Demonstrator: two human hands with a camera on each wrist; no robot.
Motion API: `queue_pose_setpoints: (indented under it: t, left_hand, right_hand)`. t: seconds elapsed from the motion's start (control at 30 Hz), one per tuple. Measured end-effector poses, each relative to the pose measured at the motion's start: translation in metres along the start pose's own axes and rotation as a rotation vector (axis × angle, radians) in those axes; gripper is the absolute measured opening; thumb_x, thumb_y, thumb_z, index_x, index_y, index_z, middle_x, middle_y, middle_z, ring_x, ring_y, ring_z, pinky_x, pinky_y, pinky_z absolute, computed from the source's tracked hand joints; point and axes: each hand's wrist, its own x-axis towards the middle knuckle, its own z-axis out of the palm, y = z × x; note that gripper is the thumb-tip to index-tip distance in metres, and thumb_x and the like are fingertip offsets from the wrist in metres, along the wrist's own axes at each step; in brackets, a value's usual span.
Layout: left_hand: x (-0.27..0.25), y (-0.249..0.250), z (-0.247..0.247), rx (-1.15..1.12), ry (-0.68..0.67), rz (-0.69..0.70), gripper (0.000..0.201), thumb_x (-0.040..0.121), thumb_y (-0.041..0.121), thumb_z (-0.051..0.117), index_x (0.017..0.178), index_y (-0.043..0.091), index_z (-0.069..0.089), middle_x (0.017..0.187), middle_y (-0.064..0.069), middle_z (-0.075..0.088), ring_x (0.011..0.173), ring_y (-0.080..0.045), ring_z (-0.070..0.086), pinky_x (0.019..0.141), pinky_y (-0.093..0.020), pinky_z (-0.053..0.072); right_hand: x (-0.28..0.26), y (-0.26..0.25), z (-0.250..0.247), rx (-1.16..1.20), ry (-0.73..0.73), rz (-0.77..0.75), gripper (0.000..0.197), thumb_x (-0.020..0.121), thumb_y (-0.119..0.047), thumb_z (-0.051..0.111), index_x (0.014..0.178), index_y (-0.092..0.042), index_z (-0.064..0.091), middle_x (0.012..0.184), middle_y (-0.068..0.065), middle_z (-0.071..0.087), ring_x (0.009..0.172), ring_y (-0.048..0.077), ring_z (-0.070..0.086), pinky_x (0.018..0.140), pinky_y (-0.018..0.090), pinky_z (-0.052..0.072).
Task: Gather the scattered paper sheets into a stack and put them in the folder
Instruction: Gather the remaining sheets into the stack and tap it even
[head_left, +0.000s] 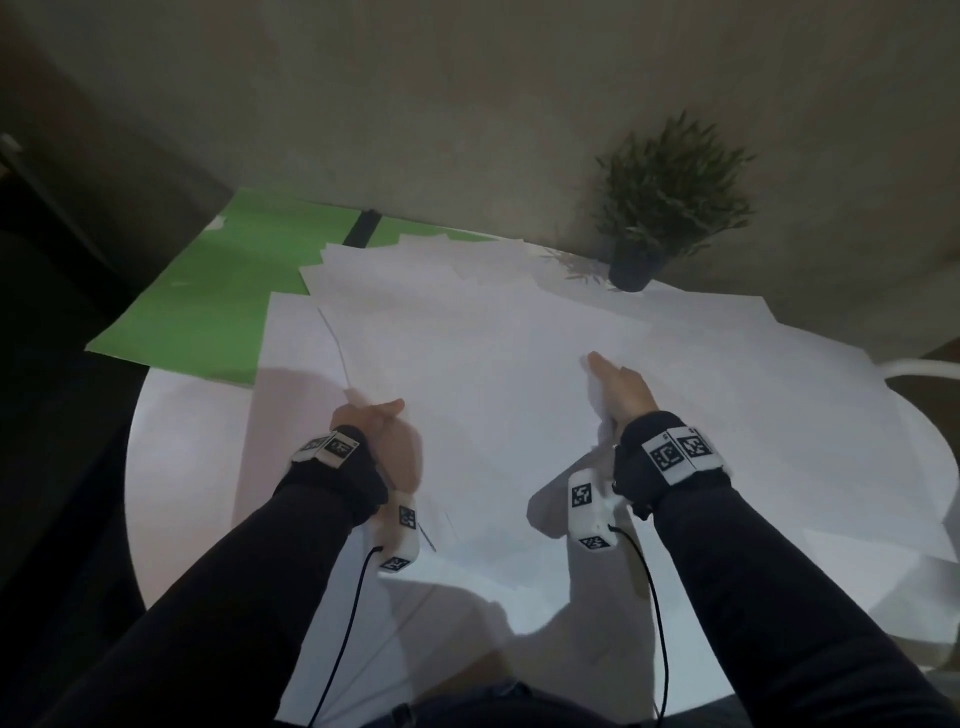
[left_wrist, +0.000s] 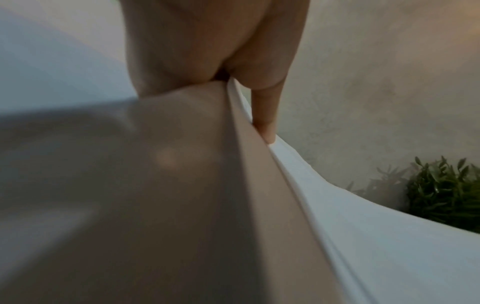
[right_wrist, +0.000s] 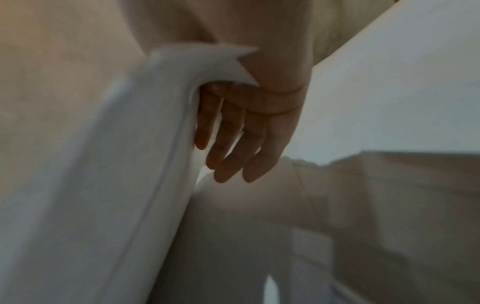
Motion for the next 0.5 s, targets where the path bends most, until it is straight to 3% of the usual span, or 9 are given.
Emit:
queue_pose_setpoints:
  t: [0.07, 0.13, 0.17, 0.23, 0.33, 0.37, 0.4, 0.43, 0.5]
  left_hand:
    - [0.000, 0.000, -0.002, 0.029, 0.002, 0.014, 0.038, 0.078, 0.025, 0.075, 0.095, -0.005, 0.061, 0.102, -0.018, 0.063, 0.093, -0.030, 0.059, 0.082, -0.035, 0.047]
    - [-0.002, 0.001, -0.001, 0.047, 0.010, 0.031, 0.052, 0.075, 0.027, 0.077, 0.112, -0.005, 0.059, 0.112, -0.018, 0.064, 0.103, -0.034, 0.061, 0.089, -0.038, 0.049]
    - [-0.001, 0.000, -0.001, 0.050, 0.010, 0.037, 0.055, 0.075, 0.026, 0.077, 0.116, -0.004, 0.059, 0.116, -0.018, 0.064, 0.104, -0.035, 0.061, 0.088, -0.038, 0.050]
    - [-0.004, 0.000, 0.000, 0.055, 0.006, 0.007, 0.055, 0.076, 0.026, 0.076, 0.118, -0.004, 0.057, 0.116, -0.018, 0.064, 0.100, -0.034, 0.061, 0.079, -0.036, 0.049]
    - [-0.020, -0.001, 0.003, 0.047, -0.036, -0.011, 0.041, 0.078, 0.015, 0.074, 0.112, 0.000, 0.058, 0.106, -0.006, 0.061, 0.100, -0.026, 0.055, 0.060, -0.018, 0.047]
    - [-0.025, -0.001, 0.004, 0.016, -0.050, -0.007, 0.048, 0.078, 0.011, 0.074, 0.121, 0.004, 0.055, 0.109, -0.001, 0.055, 0.103, -0.021, 0.051, 0.052, -0.005, 0.041]
    - [-0.027, -0.001, 0.005, -0.038, -0.038, -0.002, 0.053, 0.079, 0.009, 0.073, 0.128, 0.006, 0.051, 0.113, -0.001, 0.053, 0.101, -0.016, 0.048, 0.050, -0.001, 0.038]
    - [-0.026, 0.000, 0.004, -0.068, -0.047, -0.012, 0.051, 0.082, 0.010, 0.070, 0.129, 0.003, 0.050, 0.114, -0.005, 0.055, 0.097, -0.016, 0.048, 0.055, -0.005, 0.041]
    - [-0.021, 0.003, 0.001, -0.052, 0.007, 0.026, 0.043, 0.085, 0.013, 0.068, 0.121, -0.005, 0.054, 0.105, -0.013, 0.057, 0.091, -0.022, 0.051, 0.075, -0.024, 0.043]
  right_hand:
    - [-0.001, -0.012, -0.005, 0.033, 0.003, -0.036, 0.051, 0.093, -0.035, 0.053, 0.128, 0.002, 0.046, 0.109, 0.007, 0.047, 0.079, 0.025, 0.050, 0.056, 0.026, 0.037]
    - [-0.004, -0.026, -0.011, 0.039, 0.036, -0.127, 0.041, 0.095, -0.026, 0.052, 0.124, 0.003, 0.051, 0.106, 0.006, 0.049, 0.091, 0.026, 0.050, 0.069, 0.023, 0.044]
    - [-0.005, -0.033, -0.015, 0.037, 0.052, -0.187, 0.038, 0.095, -0.024, 0.051, 0.121, 0.004, 0.055, 0.104, 0.006, 0.052, 0.092, 0.026, 0.052, 0.074, 0.020, 0.043]
    - [-0.008, -0.046, -0.020, 0.064, 0.076, -0.240, 0.032, 0.094, -0.026, 0.052, 0.111, 0.000, 0.059, 0.097, 0.008, 0.057, 0.083, 0.026, 0.055, 0.076, 0.027, 0.043]
    - [-0.016, -0.059, -0.028, 0.086, 0.043, -0.222, 0.022, 0.095, -0.028, 0.050, 0.105, -0.008, 0.051, 0.083, 0.006, 0.053, 0.068, 0.018, 0.050, 0.068, 0.039, 0.052]
    - [-0.018, -0.062, -0.030, 0.075, 0.024, -0.215, 0.022, 0.095, -0.027, 0.050, 0.107, -0.009, 0.050, 0.082, 0.005, 0.052, 0.068, 0.018, 0.051, 0.067, 0.040, 0.053]
    - [-0.018, -0.063, -0.033, 0.058, 0.012, -0.213, 0.022, 0.095, -0.027, 0.050, 0.109, -0.009, 0.050, 0.083, 0.005, 0.053, 0.069, 0.019, 0.052, 0.065, 0.039, 0.055]
    - [-0.020, -0.064, -0.036, 0.037, 0.018, -0.215, 0.023, 0.096, -0.026, 0.049, 0.111, -0.009, 0.051, 0.084, 0.005, 0.054, 0.071, 0.021, 0.054, 0.061, 0.038, 0.055]
    - [-0.019, -0.065, -0.044, 0.021, 0.093, -0.254, 0.029, 0.095, -0.025, 0.049, 0.116, -0.005, 0.056, 0.096, 0.011, 0.059, 0.083, 0.029, 0.058, 0.059, 0.039, 0.056]
